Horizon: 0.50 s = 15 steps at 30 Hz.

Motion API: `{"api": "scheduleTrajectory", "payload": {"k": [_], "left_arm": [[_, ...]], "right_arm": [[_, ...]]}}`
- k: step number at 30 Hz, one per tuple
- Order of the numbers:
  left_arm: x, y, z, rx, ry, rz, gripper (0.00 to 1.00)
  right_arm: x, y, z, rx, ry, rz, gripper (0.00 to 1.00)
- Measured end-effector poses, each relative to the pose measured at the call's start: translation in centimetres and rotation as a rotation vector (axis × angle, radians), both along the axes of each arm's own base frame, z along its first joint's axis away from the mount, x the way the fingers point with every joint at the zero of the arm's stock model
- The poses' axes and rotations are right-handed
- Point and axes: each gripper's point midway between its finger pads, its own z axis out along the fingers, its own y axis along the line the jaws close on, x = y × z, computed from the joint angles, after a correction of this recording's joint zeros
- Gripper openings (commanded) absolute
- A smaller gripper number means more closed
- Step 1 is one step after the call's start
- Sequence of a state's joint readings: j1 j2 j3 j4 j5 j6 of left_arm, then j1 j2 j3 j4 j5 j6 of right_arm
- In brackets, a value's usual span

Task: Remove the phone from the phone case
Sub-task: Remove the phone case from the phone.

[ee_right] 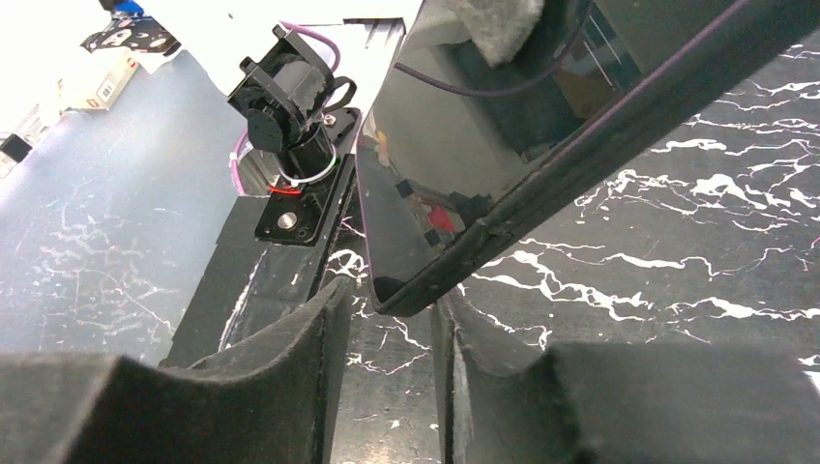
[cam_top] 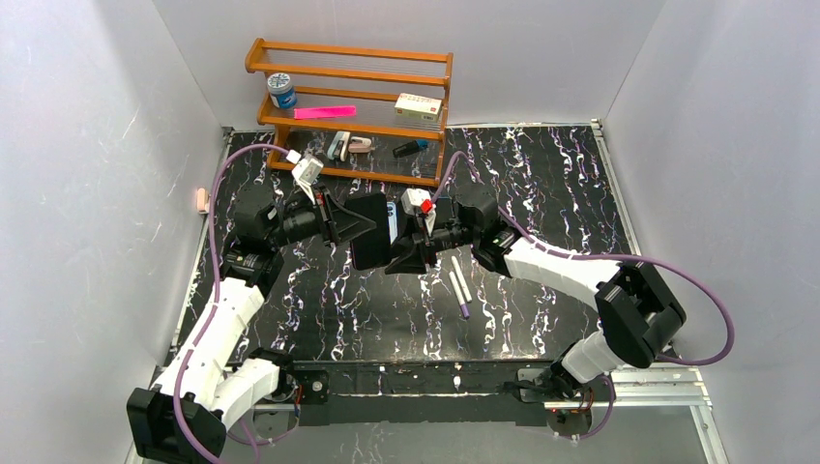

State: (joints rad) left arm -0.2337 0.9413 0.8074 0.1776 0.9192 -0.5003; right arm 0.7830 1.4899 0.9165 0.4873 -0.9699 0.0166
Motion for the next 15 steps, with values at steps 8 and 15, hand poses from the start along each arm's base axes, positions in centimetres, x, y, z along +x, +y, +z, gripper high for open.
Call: {"api": "scheduleTrajectory", "payload": {"k": [8, 15], "left_arm": [[-0.79, -0.28, 0.39, -0.013, -0.005, -0.048, 0.0], [-1.06, -0.35, 0.7, -0.027, 0.003, -0.064, 0.0]], "right_arm": [[-0.45, 0.0, -0.05, -0.008, 0.011, 0.024, 0.04], [-0.52, 0.27, 0.2, -0.014, -0.021, 0.035, 0.01]]}}
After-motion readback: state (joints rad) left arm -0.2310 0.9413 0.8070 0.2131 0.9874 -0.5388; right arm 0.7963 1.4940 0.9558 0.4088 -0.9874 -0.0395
